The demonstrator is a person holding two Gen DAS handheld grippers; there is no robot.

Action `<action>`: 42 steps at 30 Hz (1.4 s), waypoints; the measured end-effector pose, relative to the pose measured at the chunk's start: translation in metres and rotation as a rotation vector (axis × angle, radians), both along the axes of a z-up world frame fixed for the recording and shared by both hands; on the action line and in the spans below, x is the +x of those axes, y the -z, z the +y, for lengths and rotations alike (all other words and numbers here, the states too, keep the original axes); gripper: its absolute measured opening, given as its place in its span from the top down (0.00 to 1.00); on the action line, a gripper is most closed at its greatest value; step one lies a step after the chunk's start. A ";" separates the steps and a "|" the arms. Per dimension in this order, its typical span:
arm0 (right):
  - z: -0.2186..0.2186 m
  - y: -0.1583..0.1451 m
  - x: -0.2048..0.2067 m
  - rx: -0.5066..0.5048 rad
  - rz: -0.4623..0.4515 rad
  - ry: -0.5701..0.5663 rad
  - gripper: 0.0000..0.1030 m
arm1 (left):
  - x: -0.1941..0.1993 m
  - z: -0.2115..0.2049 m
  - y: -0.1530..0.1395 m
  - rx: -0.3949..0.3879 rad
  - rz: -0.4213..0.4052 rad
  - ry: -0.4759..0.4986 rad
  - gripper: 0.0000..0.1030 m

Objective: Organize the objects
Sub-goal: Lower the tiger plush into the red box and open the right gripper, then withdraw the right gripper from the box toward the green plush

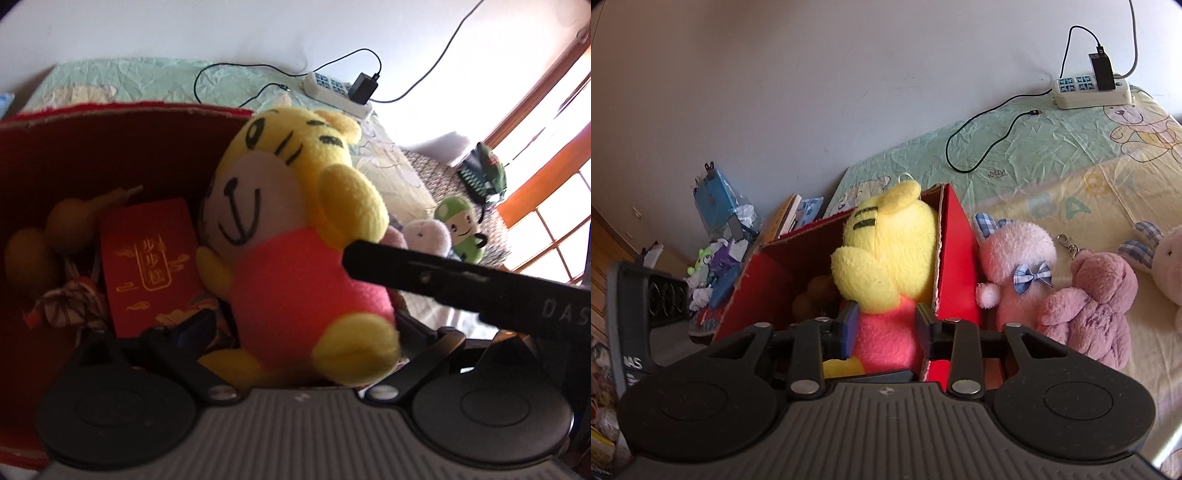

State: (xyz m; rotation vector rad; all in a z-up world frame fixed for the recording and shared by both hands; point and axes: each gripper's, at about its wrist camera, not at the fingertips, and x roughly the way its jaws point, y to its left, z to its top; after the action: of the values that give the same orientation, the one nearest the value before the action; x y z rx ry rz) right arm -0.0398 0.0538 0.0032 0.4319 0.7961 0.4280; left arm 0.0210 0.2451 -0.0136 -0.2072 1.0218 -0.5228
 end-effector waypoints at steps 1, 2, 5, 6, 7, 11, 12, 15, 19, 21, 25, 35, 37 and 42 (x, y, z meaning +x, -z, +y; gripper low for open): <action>-0.001 0.001 0.000 0.002 -0.001 0.000 0.68 | -0.002 -0.002 -0.002 0.021 -0.007 -0.001 0.03; -0.002 0.001 -0.001 0.005 -0.001 0.000 0.70 | -0.003 -0.004 -0.006 0.041 -0.014 -0.002 0.03; -0.006 0.001 -0.003 0.023 -0.006 -0.001 0.69 | -0.007 -0.013 -0.014 0.112 -0.041 -0.008 0.02; -0.008 0.000 -0.004 0.030 -0.008 0.000 0.69 | -0.008 -0.016 -0.017 0.131 -0.050 -0.011 0.02; -0.010 0.000 -0.005 0.040 -0.010 0.002 0.69 | -0.009 -0.019 -0.018 0.148 -0.058 -0.015 0.02; -0.021 0.002 -0.008 0.102 -0.006 0.013 0.69 | -0.009 -0.026 -0.020 0.190 -0.064 -0.037 0.02; -0.025 0.002 -0.008 0.116 -0.005 0.018 0.69 | -0.009 -0.025 -0.021 0.196 -0.059 -0.046 0.02; -0.035 0.004 -0.011 0.147 -0.008 0.031 0.69 | -0.011 -0.026 -0.026 0.227 -0.053 -0.077 0.01; -0.052 0.004 -0.016 0.179 -0.016 0.043 0.68 | -0.016 -0.035 -0.045 0.275 -0.092 -0.120 0.01; -0.061 0.005 -0.018 0.189 -0.015 0.049 0.68 | -0.020 -0.039 -0.054 0.286 -0.107 -0.129 0.01; -0.084 0.008 -0.021 0.226 -0.006 0.065 0.67 | -0.030 -0.055 -0.066 0.298 -0.141 -0.139 0.01; -0.133 0.006 -0.029 0.178 -0.036 0.070 0.63 | -0.049 -0.106 -0.084 0.353 -0.219 -0.194 0.01; -0.141 0.004 -0.032 0.139 -0.051 0.064 0.63 | -0.052 -0.119 -0.087 0.368 -0.241 -0.206 0.01; -0.164 -0.001 -0.041 0.071 -0.074 0.059 0.63 | -0.051 -0.155 -0.097 0.384 -0.304 -0.223 0.01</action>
State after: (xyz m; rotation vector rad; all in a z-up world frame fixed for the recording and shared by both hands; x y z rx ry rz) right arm -0.0807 -0.1102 0.0046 0.5022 0.6965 0.4157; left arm -0.0296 0.0901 0.0834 0.0981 0.7713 -0.1418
